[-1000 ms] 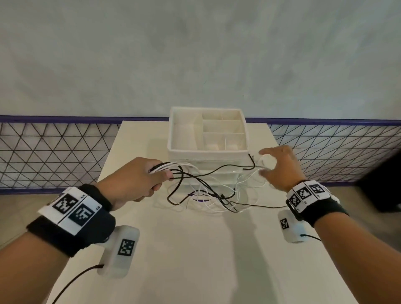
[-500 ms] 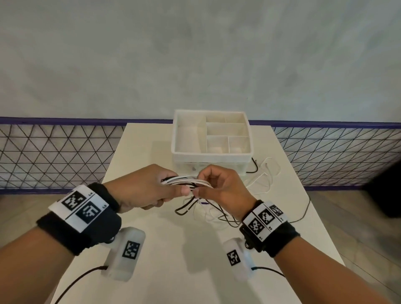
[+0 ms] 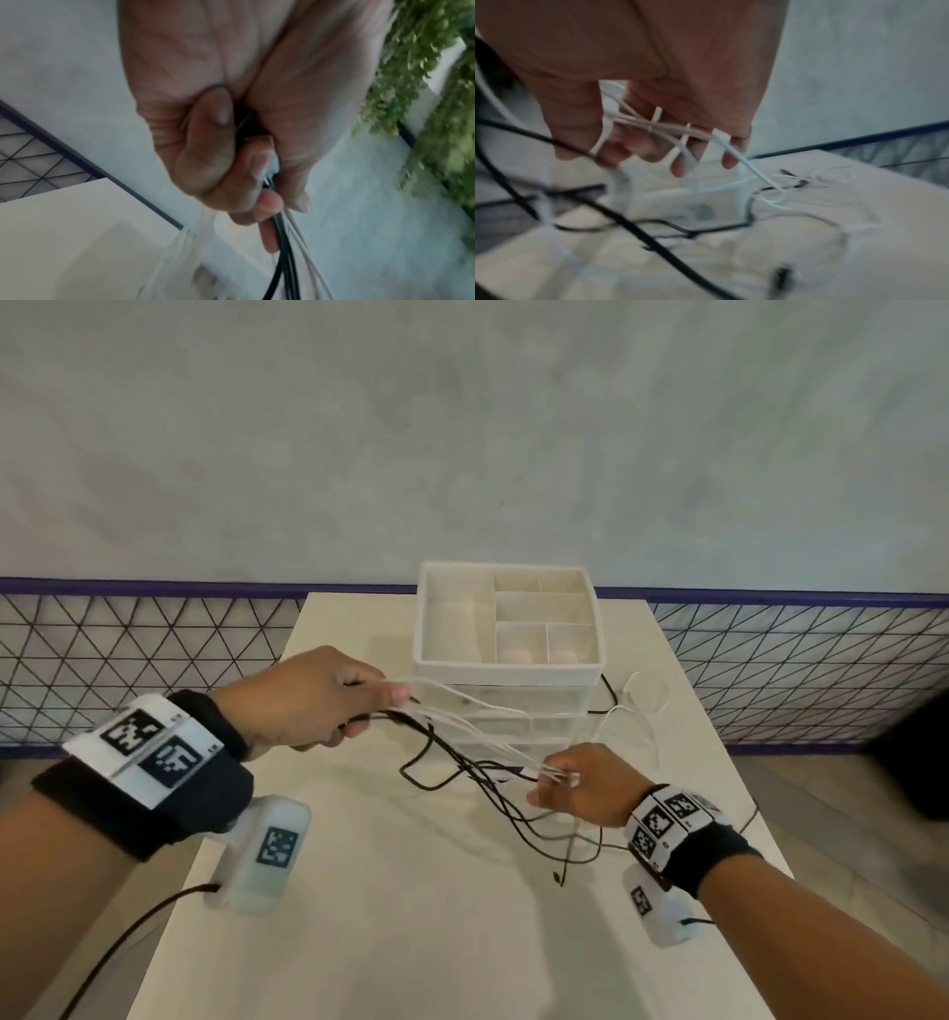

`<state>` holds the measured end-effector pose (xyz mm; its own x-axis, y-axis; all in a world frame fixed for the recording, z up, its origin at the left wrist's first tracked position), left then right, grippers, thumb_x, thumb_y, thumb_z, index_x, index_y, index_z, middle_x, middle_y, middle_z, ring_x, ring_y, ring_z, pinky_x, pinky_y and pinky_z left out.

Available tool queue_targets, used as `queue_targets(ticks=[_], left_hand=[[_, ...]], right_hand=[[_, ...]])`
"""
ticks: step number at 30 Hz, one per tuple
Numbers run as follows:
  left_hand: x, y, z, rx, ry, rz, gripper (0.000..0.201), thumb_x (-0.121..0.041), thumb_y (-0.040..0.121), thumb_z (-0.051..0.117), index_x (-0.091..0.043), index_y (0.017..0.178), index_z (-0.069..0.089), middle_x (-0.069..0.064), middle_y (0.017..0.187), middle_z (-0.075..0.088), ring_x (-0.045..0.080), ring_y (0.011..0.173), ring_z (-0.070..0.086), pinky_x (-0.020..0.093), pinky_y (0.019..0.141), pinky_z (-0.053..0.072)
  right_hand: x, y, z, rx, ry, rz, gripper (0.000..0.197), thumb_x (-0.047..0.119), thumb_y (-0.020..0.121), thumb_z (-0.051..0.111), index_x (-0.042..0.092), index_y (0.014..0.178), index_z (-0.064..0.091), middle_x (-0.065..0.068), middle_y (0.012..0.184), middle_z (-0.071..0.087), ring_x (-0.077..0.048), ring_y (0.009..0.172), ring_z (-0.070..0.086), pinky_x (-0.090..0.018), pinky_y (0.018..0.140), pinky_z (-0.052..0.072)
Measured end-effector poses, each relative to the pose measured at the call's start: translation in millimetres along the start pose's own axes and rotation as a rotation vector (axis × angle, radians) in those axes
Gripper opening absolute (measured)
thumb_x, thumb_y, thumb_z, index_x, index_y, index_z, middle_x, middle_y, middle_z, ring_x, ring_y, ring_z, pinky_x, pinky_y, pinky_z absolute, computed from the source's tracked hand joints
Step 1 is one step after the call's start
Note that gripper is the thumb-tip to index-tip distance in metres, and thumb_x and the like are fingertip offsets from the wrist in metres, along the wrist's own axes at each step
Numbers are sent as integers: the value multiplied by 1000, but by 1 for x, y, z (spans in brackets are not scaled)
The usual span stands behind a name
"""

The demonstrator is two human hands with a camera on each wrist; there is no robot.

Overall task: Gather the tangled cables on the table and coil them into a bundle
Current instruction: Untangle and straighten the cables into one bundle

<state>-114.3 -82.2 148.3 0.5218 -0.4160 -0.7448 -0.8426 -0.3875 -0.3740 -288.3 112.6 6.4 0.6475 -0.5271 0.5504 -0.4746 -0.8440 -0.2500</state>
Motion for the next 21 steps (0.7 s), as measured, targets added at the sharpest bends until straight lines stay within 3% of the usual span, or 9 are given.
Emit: queue_targets(ticks=[3, 8, 9, 11, 13, 15, 17, 19, 21], left_hand=[[-6, -7, -35, -123, 14, 15, 36, -48, 89, 60, -17, 78, 75, -3, 53, 49, 12, 42, 34, 20, 43, 23], [-10, -5, -41, -188, 232, 74, 48, -54, 90, 55, -15, 65, 66, 1, 52, 55, 16, 49, 45, 32, 57, 37], [-10, -3, -42, -217, 281, 78, 51, -55, 91, 54, -13, 64, 64, 6, 53, 56, 16, 47, 46, 31, 56, 38], [-8, -2, -43, -262, 357, 89, 57, -58, 91, 50, -11, 61, 61, 8, 52, 57, 16, 46, 46, 30, 55, 39], [-9, -3, -38, -269, 401, 102, 59, -61, 91, 49, -12, 58, 58, 1, 49, 55, 16, 45, 45, 29, 56, 39], [-13, -2, -23, -220, 416, 122, 58, -61, 91, 50, -14, 58, 57, -3, 47, 53, 13, 44, 43, 28, 53, 36], [-22, 0, -3, -113, 385, 167, 55, -59, 91, 51, -15, 58, 57, -4, 49, 52, 12, 45, 41, 25, 52, 36], [-34, 0, 16, -4, 338, 228, 53, -56, 91, 54, -15, 58, 56, -2, 51, 51, 13, 48, 41, 24, 52, 36], [-44, -2, 23, 45, 313, 281, 51, -54, 92, 54, -15, 59, 57, -3, 52, 51, 14, 49, 42, 26, 54, 37]], right_hand=[[-73, -8, -16, -65, -165, 305, 55, 66, 87, 51, 18, 62, 58, 2, 71, 62, -24, 80, 60, -39, 82, 51], [-94, -21, -82, -504, -149, 421, 27, 41, 88, 68, 19, 73, 61, -3, 79, 59, -31, 87, 62, -34, 74, 44], [-94, -19, -78, -446, -160, 447, 22, 39, 85, 71, 19, 94, 66, -3, 93, 63, -31, 99, 62, -36, 82, 47], [-87, -15, -46, -96, -290, 470, 62, 43, 77, 76, 31, 133, 52, 1, 124, 60, -25, 121, 55, -44, 102, 43], [-53, -13, -35, 33, -282, 361, 69, 46, 74, 78, 36, 135, 47, 7, 128, 57, -21, 126, 53, -47, 108, 39], [14, -9, -49, -75, 4, 97, 40, 39, 77, 80, 32, 110, 59, 9, 113, 64, -16, 112, 62, -40, 99, 49], [85, -12, -64, -169, 344, -161, 33, 32, 77, 83, 27, 102, 63, 9, 108, 69, -9, 104, 66, -32, 90, 54], [139, -12, -66, -137, 627, -326, 37, 19, 77, 84, 17, 108, 63, 7, 107, 70, -14, 100, 68, -31, 85, 55], [170, -9, -57, -67, 879, -410, 27, -2, 77, 79, 5, 96, 60, -3, 86, 66, -25, 76, 63, -33, 70, 55]])
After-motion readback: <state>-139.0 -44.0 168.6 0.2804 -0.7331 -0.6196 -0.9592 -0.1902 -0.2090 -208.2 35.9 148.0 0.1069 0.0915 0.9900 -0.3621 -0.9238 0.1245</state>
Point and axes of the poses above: each hand's wrist, its own y-axis towards the middle knuckle, its own z-axis out of the palm, x = y × z, the point moved 10 cm from there along y, towards the middle knuckle
